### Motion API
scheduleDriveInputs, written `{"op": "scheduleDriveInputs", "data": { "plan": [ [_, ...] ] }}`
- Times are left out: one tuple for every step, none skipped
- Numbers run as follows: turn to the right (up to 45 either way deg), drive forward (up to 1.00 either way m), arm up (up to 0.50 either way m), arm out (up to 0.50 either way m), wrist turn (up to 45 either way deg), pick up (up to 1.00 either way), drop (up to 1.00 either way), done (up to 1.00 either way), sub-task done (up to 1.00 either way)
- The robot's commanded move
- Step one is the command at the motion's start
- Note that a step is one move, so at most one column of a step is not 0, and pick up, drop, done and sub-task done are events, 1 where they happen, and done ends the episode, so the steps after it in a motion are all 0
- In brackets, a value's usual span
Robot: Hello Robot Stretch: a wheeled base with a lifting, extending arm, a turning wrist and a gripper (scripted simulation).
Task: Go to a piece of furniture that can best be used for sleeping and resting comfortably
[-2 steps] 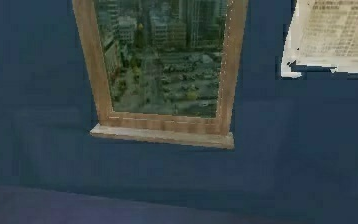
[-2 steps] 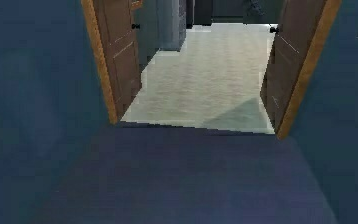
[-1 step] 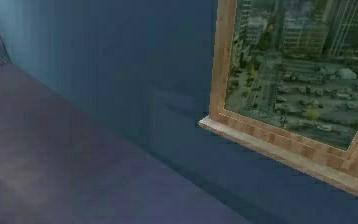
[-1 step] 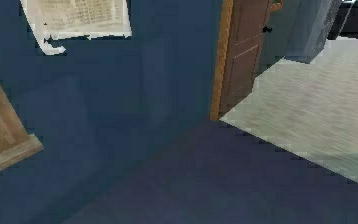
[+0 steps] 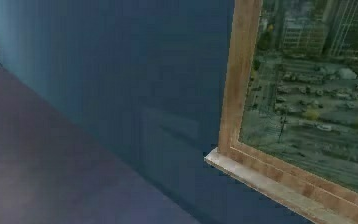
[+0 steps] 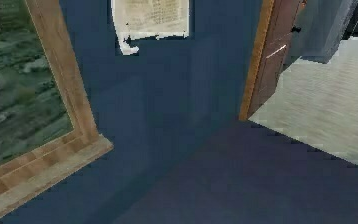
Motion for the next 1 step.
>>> {"op": "scheduleDriveInputs", "data": {
  "plan": [
    [-45.0, 0.00, 0.00, 0.00, 0.0, 0.00, 0.00, 0.00, 0.00]
  ]
}}
